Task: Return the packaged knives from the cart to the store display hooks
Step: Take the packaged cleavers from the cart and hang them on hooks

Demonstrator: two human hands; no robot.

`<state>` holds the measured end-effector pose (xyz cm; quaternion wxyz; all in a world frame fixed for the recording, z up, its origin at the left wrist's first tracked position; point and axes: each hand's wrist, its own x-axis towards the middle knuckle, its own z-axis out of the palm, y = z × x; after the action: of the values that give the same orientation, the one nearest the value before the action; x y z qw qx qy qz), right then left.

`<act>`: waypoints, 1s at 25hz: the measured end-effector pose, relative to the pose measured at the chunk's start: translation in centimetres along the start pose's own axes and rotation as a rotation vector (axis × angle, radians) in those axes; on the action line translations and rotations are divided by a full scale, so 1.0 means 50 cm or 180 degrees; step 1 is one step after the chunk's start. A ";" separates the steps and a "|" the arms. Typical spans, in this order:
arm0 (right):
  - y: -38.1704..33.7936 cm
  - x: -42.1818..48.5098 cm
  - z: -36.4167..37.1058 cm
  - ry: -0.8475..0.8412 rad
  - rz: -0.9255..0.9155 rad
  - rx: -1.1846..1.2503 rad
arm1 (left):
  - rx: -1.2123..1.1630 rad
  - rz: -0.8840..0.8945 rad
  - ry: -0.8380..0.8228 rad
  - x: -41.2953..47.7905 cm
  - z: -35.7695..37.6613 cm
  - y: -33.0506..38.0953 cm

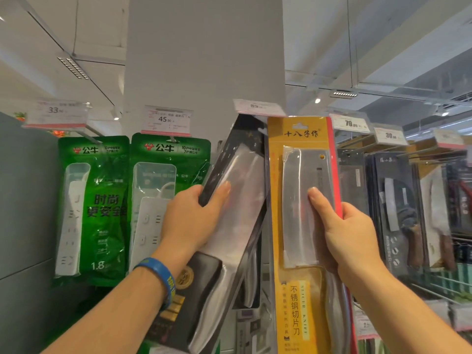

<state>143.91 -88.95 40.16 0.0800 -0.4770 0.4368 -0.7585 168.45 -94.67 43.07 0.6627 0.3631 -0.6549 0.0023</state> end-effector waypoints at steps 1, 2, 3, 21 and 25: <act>0.003 -0.001 -0.005 0.0006 0.0025 -0.0003 | 0.0034 0.0045 -0.0004 -0.007 0.001 -0.008; 0.006 -0.001 -0.008 0.0017 0.0033 -0.0019 | 0.0073 0.0074 -0.0020 -0.013 0.002 -0.013; 0.010 -0.001 -0.010 0.0021 0.0025 -0.0030 | 0.0098 0.0062 -0.0048 -0.014 0.002 -0.014; 0.010 0.005 -0.003 -0.0038 -0.0015 -0.0139 | -0.0102 -0.0609 -0.0130 0.013 0.018 -0.019; 0.025 0.003 0.006 -0.0072 0.0008 -0.0070 | -0.0125 -0.0685 -0.0166 0.021 0.041 -0.048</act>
<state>143.68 -89.99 39.38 0.0806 -0.4858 0.4448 -0.7481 167.98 -97.91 42.56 0.6489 0.4183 -0.6291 -0.0911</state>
